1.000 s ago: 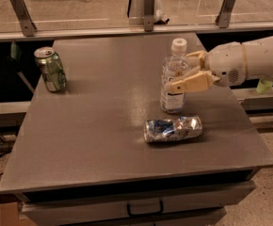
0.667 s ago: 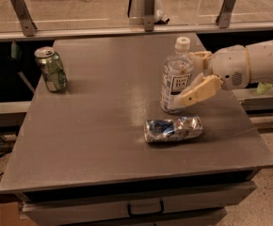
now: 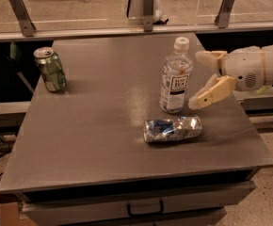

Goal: Move blue plastic bottle near redbull can

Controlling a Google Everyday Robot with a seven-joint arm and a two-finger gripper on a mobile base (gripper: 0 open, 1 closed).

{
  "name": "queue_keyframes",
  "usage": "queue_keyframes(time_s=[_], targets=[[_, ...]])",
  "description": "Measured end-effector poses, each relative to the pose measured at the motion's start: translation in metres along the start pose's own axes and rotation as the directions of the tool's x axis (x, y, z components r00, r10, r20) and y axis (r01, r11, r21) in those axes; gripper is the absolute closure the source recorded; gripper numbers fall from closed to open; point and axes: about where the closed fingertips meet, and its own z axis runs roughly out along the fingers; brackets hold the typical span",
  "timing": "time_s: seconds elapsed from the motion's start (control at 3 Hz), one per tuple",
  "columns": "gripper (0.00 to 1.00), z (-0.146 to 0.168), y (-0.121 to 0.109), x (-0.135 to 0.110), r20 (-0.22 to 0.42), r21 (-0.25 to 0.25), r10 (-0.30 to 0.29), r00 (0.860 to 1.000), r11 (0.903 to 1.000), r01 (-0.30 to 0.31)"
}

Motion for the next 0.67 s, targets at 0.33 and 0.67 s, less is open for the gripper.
queue_keyframes(time_s=[0.33, 0.67], targets=[[0.0, -0.059, -0.039, 0.007, -0.029, 0.184, -0.017, 0.999, 0.9827, 0.022], [0.0, -0.136, -0.075, -0.004, -0.094, 0.378, -0.066, 0.993, 0.9207, 0.097]])
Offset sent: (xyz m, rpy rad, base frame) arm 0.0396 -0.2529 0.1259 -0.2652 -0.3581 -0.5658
